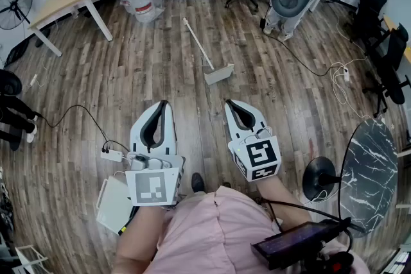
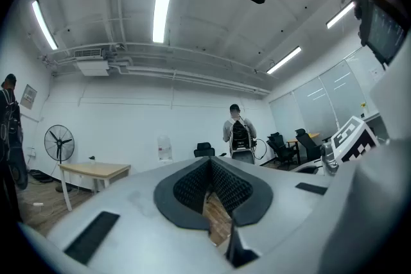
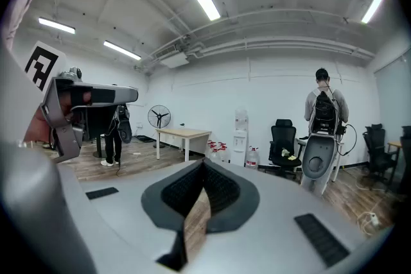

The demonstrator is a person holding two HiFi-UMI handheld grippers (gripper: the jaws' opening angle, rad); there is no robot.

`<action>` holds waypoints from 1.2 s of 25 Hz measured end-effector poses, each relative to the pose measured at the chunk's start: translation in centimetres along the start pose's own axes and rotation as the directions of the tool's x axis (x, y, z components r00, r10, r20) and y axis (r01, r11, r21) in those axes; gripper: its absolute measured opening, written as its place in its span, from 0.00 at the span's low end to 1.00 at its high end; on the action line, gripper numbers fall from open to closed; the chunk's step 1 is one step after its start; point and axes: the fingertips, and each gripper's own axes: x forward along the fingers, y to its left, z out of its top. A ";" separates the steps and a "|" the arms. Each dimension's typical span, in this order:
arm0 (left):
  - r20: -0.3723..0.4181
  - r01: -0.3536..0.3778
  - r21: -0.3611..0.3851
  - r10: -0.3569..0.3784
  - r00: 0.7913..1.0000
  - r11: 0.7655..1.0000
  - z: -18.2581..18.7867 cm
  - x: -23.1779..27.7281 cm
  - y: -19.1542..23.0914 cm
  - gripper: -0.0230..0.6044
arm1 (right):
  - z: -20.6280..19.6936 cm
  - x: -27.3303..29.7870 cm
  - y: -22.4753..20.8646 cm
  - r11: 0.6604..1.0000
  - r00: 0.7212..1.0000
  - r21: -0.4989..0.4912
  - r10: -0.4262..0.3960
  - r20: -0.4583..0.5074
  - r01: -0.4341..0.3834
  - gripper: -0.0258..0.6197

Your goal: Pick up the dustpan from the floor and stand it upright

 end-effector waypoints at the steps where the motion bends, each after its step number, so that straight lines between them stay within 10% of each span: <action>1: 0.000 0.000 -0.003 0.000 1.000 1.000 -0.1 0.1 0.4 0.06 | 0.0 0.3 0.2 1.000 1.000 -0.001 -0.001 -0.001 0.001 0.04; 16: -0.018 0.011 -0.026 -0.011 1.000 1.000 -2.7 1.0 5.7 0.06 | -0.1 5.3 2.2 1.000 1.000 -0.011 -0.015 -0.015 0.015 0.04; 30: -0.093 0.013 0.003 -0.013 0.996 1.000 -7.0 9.2 9.5 0.06 | -0.6 14.0 -1.6 1.000 0.999 0.005 0.025 -0.028 -0.024 0.28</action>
